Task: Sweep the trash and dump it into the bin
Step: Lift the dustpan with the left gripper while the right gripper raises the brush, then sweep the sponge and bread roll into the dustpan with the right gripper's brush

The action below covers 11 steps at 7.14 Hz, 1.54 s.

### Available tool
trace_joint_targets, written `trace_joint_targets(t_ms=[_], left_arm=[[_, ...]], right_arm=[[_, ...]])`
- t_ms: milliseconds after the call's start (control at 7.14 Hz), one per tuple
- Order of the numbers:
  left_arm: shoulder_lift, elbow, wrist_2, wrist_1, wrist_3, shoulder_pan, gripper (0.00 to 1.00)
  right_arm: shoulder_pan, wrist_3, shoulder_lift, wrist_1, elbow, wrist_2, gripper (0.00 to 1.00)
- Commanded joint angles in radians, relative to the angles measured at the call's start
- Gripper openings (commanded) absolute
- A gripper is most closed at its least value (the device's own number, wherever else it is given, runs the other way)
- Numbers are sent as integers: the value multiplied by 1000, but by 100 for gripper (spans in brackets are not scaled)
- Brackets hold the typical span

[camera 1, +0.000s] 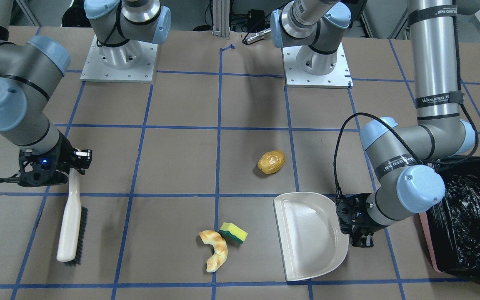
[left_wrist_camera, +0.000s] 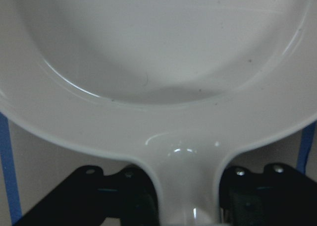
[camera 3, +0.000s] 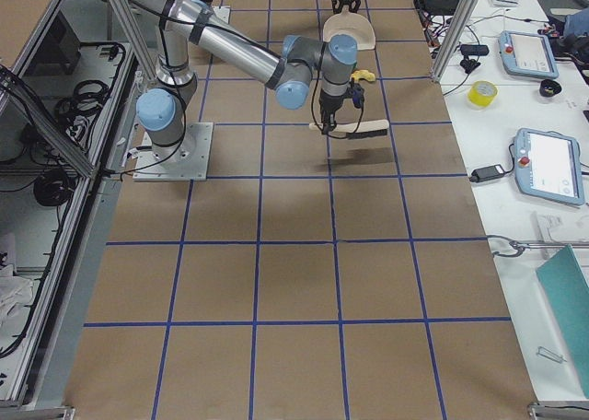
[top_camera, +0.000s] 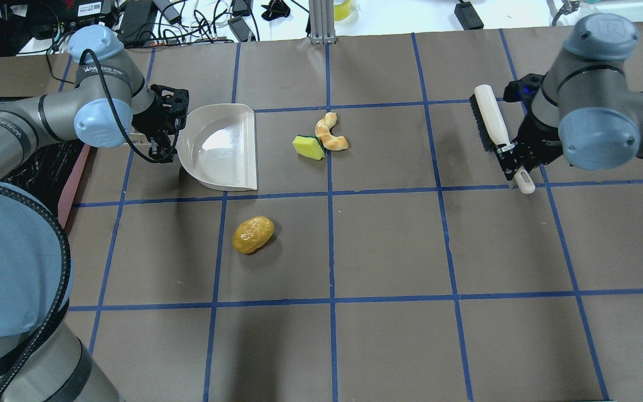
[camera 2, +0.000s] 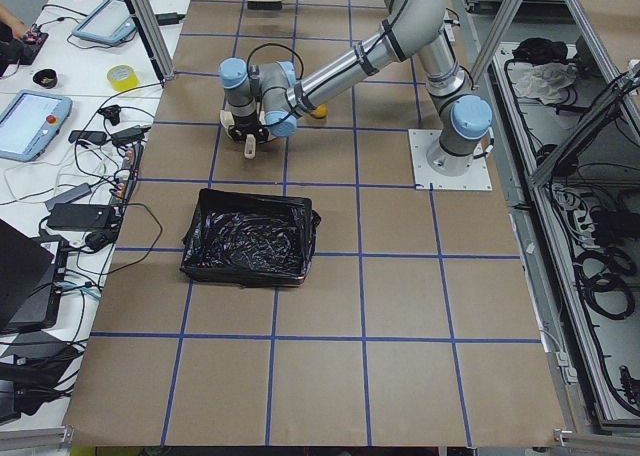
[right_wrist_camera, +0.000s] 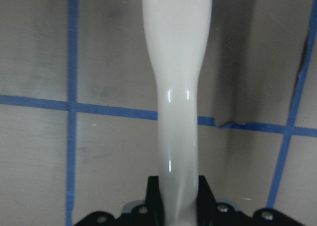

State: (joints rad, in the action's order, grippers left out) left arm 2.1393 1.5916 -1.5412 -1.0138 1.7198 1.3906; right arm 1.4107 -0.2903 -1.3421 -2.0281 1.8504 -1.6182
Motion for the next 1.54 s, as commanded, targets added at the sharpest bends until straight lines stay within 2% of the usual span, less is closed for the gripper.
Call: trace_joint_targets(t_ms=[0,280,420,1120,1400], left_arm=[[5,-1,1,0,3,16,0],[5,1,1,0,3,21,0],[5,1,3,0,4,21,0],[2,15,1,1,3,21,0],[1,15,1,1,1,21,0]], right_arm=[[181,74,39,38,-65,1,0],[305,283,127,71,-155,3,0],[354,311,180,72,-199,4,0],[451,463,311,69,-338,38,0],[532,597,377,69,-411,43,0]])
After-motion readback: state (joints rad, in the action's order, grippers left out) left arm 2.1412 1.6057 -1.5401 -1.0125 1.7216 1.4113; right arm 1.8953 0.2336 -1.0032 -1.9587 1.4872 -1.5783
